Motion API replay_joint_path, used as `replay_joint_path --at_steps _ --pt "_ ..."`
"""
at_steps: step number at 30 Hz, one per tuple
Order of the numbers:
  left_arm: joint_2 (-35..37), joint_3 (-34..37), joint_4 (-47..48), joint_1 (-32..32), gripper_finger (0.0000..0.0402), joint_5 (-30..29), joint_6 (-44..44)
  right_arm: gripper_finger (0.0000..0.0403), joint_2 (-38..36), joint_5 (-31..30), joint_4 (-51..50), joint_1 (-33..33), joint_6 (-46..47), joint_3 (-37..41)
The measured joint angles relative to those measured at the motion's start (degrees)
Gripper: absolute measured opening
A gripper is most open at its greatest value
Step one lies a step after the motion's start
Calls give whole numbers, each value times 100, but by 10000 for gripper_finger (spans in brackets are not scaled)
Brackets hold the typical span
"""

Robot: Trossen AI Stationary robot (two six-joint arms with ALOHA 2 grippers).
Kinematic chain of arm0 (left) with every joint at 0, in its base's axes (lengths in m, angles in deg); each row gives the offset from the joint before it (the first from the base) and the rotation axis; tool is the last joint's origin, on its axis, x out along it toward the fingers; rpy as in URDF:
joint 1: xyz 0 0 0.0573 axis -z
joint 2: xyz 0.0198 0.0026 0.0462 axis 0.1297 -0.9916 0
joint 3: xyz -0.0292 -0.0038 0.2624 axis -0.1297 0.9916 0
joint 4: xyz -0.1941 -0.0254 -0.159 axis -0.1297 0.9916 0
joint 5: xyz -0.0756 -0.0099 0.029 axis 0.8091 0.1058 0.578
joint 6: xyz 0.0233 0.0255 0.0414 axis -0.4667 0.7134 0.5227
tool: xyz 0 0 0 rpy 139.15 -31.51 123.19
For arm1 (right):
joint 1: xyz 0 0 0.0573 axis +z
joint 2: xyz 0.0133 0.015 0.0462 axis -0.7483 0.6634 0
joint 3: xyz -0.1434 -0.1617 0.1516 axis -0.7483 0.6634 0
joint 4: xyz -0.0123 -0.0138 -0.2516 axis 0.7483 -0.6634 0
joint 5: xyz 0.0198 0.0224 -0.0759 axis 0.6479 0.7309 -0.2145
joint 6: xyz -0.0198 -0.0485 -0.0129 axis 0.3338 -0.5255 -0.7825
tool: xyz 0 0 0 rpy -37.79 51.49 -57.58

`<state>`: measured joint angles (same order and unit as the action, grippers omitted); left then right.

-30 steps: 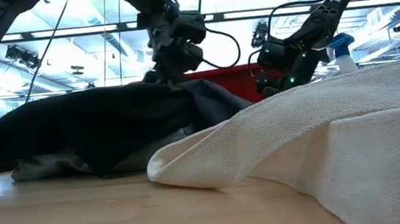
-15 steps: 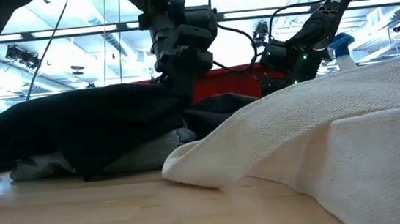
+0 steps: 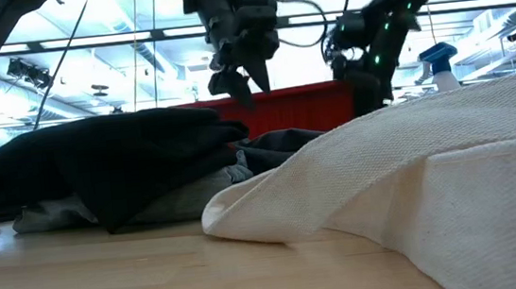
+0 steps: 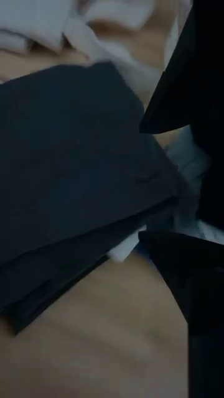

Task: Fold laundry
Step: Fold the black shirt

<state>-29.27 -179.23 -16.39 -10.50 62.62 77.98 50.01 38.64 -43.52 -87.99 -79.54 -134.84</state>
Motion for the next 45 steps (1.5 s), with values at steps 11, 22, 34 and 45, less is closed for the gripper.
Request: replay_joint_path --at_steps 11,22,34,45 --pt "2127 2496 -995 382 231 -342 662 277 -1551 1293 -99 289 1325 -111" --pt "3176 3935 -939 374 200 52 1205 277 -643 1430 2223 2442 3148 -108" --pt "3141 5048 -1171 325 165 197 2033 273 1399 1172 4503 3712 6438 -106" --pt "3872 5046 -602 100 107 284 2529 265 1835 -429 4179 4504 7131 -553"
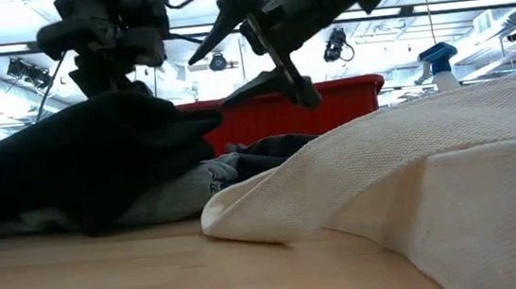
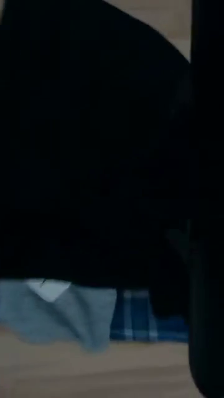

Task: Fold laundry
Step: Fold the black shirt

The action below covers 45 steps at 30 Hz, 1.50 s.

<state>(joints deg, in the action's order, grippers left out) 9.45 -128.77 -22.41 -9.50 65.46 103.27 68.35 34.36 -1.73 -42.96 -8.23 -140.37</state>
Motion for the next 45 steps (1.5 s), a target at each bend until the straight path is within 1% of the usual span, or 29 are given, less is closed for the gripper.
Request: replay_joint_path --at_steps 4,8,10,12,15,17,20,22,24,28,32,36,39,43,45 --pt "531 0 -145 -90 106 -15 -70 265 147 -256 -222 50 -259 -205" --pt "1085 -4 -299 -78 112 -221 -208 265 264 -225 -193 30 -259 -220" --pt "1258 -2 -218 -86 123 -267 -374 265 267 -205 -214 30 -343 -220" --pt "1402 -4 -96 -48 138 -194 -615 265 263 -265 -136 31 -518 -224" --pt "1440 -4 145 99 162 123 -701 265 264 -256 -114 37 -576 -224" --pt "1407 -2 141 278 173 129 -701 265 327 -271 -92 -9 -620 -226" --pt "1240 -2 -238 562 184 6 -694 265 361 -291 -142 -136 -789 -218" --pt "1101 1 -383 693 190 -393 -692 265 348 -423 6 -211 -915 -222" --pt "936 0 -573 723 196 -620 -701 265 332 -431 126 -288 -980 -226" --pt "518 -2 -803 699 208 -609 -634 265 335 -356 226 -376 -1056 -303" --pt "-20 -2 -954 656 213 -535 -303 265 335 -358 264 -386 -1351 -357" --pt "-627 -2 -1042 543 212 -487 -21 269 339 -337 113 -386 -1227 -357" --pt "-930 -2 -1039 474 199 -438 110 274 341 -175 -70 -401 -1223 -357" --pt "-1032 -2 -1003 302 155 -425 91 277 341 228 -341 -419 -1314 -357" --pt "-1028 -2 -1000 148 132 -458 45 275 341 299 -539 -419 -1244 -357"
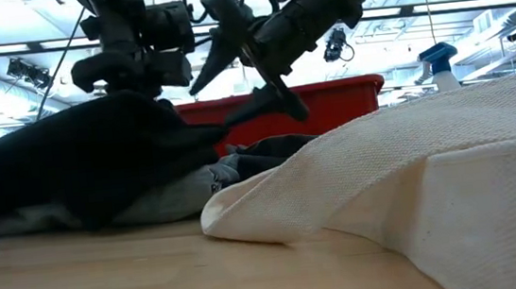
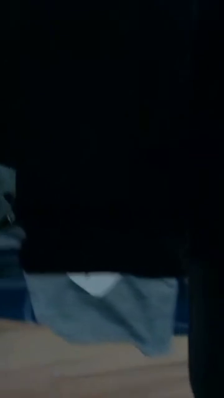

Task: Fold laundry
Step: Fold the black shirt

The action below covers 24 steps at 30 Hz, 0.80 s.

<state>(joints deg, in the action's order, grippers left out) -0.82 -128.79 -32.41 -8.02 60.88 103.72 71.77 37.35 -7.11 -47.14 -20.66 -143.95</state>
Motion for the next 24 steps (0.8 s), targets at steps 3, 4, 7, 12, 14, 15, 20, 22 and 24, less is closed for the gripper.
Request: replay_joint_path --at_steps 3,4,7,12,14,15,20,22,24 --pt "50 0 16 -258 100 -51 -44 271 0 -54 -313 0 184 0" --pt "53 0 28 -340 90 -32 -59 270 0 -81 -397 0 255 0" --pt "62 0 122 -531 60 511 -291 268 0 22 -495 0 498 0" --pt "244 -299 691 -487 61 1121 -564 267 -60 226 -579 0 893 0" --pt "402 -506 792 -354 80 1144 -558 267 -82 238 -590 -1 949 0" --pt "493 -592 826 -286 92 1104 -563 267 -92 250 -626 -17 949 0" --pt "936 -881 899 398 161 678 -920 267 -276 21 -1031 -188 823 0" --pt "1074 -843 927 835 188 472 -1155 267 -414 -208 -1325 -265 718 0" --pt "1134 -744 883 1324 211 244 -1348 267 -566 -391 -1410 -347 576 2"
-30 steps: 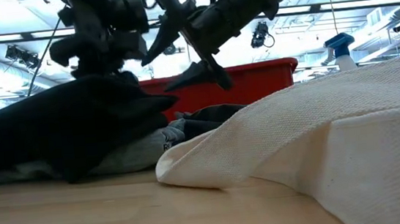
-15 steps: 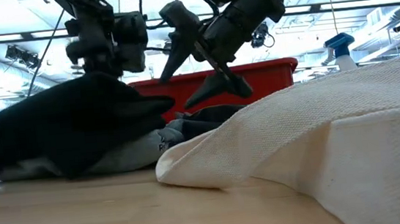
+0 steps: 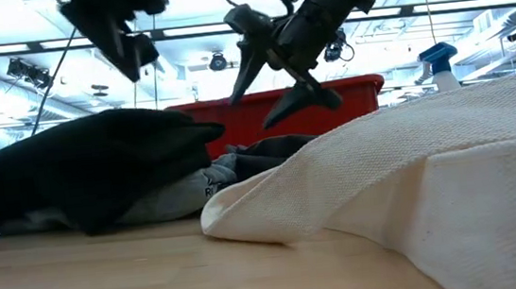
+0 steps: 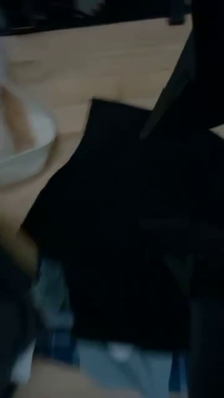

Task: Fold laundry
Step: Fold the black shirt

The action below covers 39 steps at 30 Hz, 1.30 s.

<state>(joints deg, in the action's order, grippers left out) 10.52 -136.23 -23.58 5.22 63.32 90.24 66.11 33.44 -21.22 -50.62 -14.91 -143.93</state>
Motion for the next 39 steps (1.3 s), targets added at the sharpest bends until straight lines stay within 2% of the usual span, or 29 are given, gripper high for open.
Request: replay_joint_path --at_steps 3,7,12,15,20,24,29,32,37,39 --pt "2 204 -286 762 236 -427 -506 267 -188 -116 -175 -165 -249 0" --pt "-21 527 -1591 1737 254 -786 -1073 267 -308 -44 -350 -375 -423 -4" --pt "-419 567 -2239 2561 259 -2346 -1474 267 -313 490 -418 -498 -643 -2" --pt "-720 567 -2584 2796 259 -2818 -1533 267 -313 617 -429 -497 -951 -2" --pt "-1243 567 -2820 2999 268 -2889 -1921 267 -313 790 -609 -494 -1405 -2" --pt "-1434 570 -2588 3113 299 -2953 -2221 267 -313 937 -620 -494 -1602 -2" --pt "-1646 570 -2032 3261 348 -3483 -2263 267 -313 956 -630 -494 -1742 -2" --pt "-1791 570 -1691 3341 365 -3669 -2248 267 -313 965 -633 -494 -1810 -2" --pt "-1965 570 -1490 3427 366 -4478 -2484 267 -313 965 -634 -494 -1847 -2" --pt "-2007 570 -1544 3365 355 -4583 -2605 267 -313 965 -638 -494 -1846 -2"
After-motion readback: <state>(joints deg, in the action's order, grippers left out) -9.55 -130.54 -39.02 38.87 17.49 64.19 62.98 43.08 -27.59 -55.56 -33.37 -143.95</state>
